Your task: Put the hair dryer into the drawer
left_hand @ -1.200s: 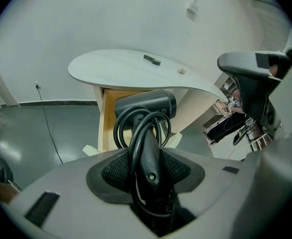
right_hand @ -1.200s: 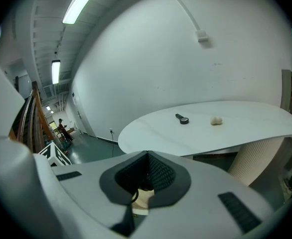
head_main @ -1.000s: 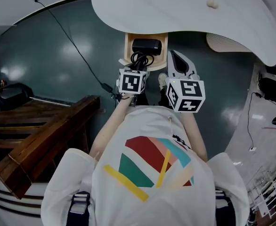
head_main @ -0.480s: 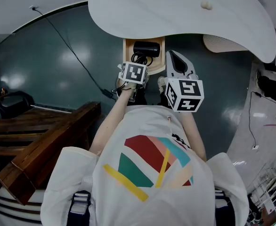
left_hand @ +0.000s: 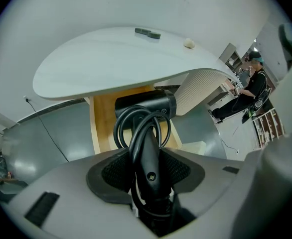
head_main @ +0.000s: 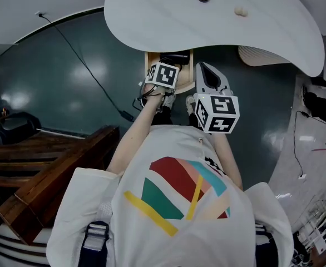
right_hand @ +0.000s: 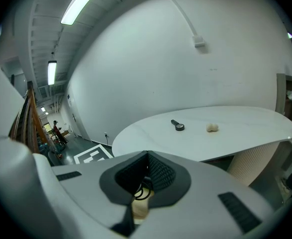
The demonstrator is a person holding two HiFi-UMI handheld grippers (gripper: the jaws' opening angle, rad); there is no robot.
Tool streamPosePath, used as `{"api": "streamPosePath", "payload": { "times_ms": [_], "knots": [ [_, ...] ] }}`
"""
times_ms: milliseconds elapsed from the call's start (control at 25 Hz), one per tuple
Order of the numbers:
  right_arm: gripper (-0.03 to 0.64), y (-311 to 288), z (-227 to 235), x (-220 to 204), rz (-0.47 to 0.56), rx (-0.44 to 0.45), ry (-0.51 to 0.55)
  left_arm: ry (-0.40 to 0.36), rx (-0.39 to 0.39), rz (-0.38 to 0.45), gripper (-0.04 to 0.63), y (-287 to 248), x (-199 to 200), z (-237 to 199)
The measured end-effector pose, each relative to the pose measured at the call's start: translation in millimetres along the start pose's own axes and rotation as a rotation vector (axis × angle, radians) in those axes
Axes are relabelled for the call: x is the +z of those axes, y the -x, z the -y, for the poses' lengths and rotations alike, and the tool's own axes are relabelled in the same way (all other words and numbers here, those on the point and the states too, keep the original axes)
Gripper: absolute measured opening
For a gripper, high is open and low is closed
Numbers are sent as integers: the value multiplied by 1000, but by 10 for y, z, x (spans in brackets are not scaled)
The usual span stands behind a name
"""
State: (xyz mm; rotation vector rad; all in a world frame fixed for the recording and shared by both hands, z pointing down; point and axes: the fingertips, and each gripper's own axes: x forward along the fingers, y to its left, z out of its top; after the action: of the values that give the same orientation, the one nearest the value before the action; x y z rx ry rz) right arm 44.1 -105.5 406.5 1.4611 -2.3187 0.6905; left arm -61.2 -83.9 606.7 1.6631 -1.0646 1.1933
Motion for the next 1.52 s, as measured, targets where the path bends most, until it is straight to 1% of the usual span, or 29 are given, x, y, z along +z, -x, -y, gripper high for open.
{"api": "streamPosePath", "payload": {
  "times_ms": [240,480,600,760,800,920,1040,1120,1240,1320,1520],
  "knots": [
    [11,-4,133,67,-4,-35,11,-2,-2,-40,195,-192,125,-51],
    [11,-19,253,16,-41,-76,18,10,6,2,195,-326,326,-128],
    [11,-27,247,-19,-60,-83,27,21,3,54,195,-358,431,-162],
    [11,-37,229,-98,-89,-90,47,1,3,169,195,-415,552,-176],
    [11,-36,226,-130,-99,-92,51,6,5,189,195,-440,563,-179],
    [11,-25,193,-228,-130,-100,55,64,3,228,195,-514,552,-234],
    [11,-5,194,-313,-156,-108,54,123,-18,263,195,-561,587,-255],
    [11,-7,226,-370,-170,-111,51,145,-17,282,195,-616,641,-268],
    [11,-30,180,-429,-190,-113,52,170,7,307,195,-676,692,-371],
    [11,-31,153,-487,-205,-112,58,191,12,308,195,-754,684,-394],
    [11,-31,132,-659,-241,-109,65,222,10,277,195,-1002,592,-364]
  ]
}}
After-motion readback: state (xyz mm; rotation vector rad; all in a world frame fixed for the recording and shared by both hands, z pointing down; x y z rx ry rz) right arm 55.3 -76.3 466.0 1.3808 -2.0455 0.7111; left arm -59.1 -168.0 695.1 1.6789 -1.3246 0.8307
